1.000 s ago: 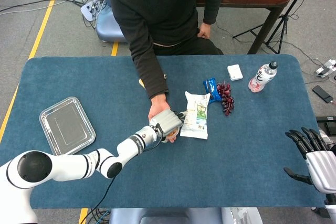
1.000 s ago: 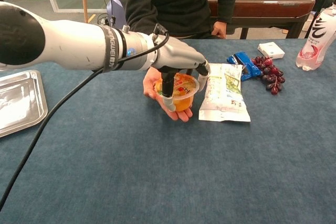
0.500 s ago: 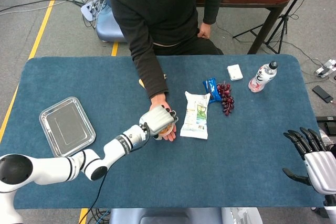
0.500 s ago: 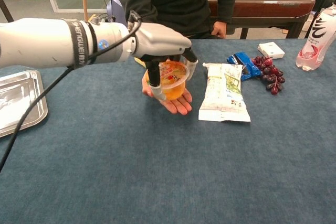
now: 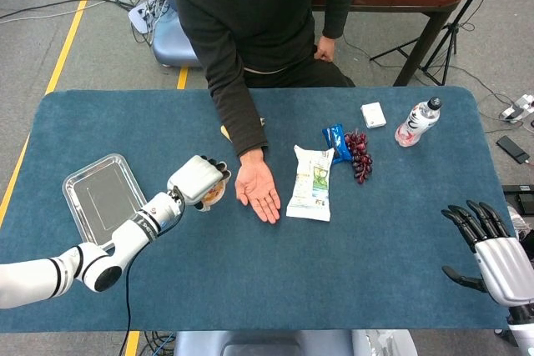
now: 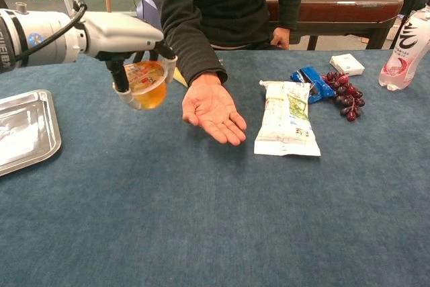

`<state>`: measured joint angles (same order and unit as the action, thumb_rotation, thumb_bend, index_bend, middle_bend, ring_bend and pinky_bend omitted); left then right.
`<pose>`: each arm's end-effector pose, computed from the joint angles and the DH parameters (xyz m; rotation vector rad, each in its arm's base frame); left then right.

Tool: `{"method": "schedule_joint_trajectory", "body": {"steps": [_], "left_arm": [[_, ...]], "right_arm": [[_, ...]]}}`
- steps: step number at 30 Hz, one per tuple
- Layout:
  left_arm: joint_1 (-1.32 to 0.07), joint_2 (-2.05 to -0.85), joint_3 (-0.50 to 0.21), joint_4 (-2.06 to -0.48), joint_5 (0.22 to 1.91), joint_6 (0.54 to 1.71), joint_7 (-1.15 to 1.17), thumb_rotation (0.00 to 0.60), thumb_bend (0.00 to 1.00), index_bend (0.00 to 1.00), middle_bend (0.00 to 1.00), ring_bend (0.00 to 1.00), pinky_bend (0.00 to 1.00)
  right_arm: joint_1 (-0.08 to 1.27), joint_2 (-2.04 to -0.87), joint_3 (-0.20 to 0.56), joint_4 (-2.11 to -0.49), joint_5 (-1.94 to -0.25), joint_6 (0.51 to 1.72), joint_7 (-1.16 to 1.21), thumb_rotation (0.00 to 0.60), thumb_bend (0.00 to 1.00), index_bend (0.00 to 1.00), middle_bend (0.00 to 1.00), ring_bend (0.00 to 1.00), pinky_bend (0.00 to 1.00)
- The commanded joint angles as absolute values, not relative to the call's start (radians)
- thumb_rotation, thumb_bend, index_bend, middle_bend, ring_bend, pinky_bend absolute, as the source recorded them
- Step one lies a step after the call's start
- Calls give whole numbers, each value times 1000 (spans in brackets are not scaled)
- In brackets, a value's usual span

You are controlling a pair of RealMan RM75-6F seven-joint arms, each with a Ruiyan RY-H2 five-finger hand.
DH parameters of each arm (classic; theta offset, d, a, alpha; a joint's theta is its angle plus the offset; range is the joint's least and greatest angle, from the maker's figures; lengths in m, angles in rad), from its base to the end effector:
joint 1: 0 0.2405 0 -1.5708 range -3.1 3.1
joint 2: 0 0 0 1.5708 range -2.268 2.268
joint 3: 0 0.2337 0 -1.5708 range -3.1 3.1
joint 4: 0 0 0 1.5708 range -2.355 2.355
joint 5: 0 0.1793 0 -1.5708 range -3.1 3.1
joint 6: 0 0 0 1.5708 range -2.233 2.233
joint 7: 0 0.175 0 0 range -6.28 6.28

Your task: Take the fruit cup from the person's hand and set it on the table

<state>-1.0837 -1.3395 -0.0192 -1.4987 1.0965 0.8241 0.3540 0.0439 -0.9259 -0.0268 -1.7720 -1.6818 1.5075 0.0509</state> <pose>-0.0682 0.3849 0.0292 -2.1722 -0.5395 -0.7582 -0.2461 -0.1796 0.1971 1.5368 -0.9197 0.9430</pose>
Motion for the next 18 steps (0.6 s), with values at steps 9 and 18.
{"method": "schedule_joint_trajectory", "body": {"steps": [9,18], "left_arm": [[-1067,-1462,-13,-1336,1016,751,418,600,120,391,297,426,664],[-1067,-1489,-31,-1330,935,727,472,600,119,120,42,71,394]], "right_arm": [[28,-918,-32,-1775,-1681,1529,50,600,106,148,143,0,57],[24,-920,-34,-1767,-1680,1534,60,600,105,148,143,0,57]]}}
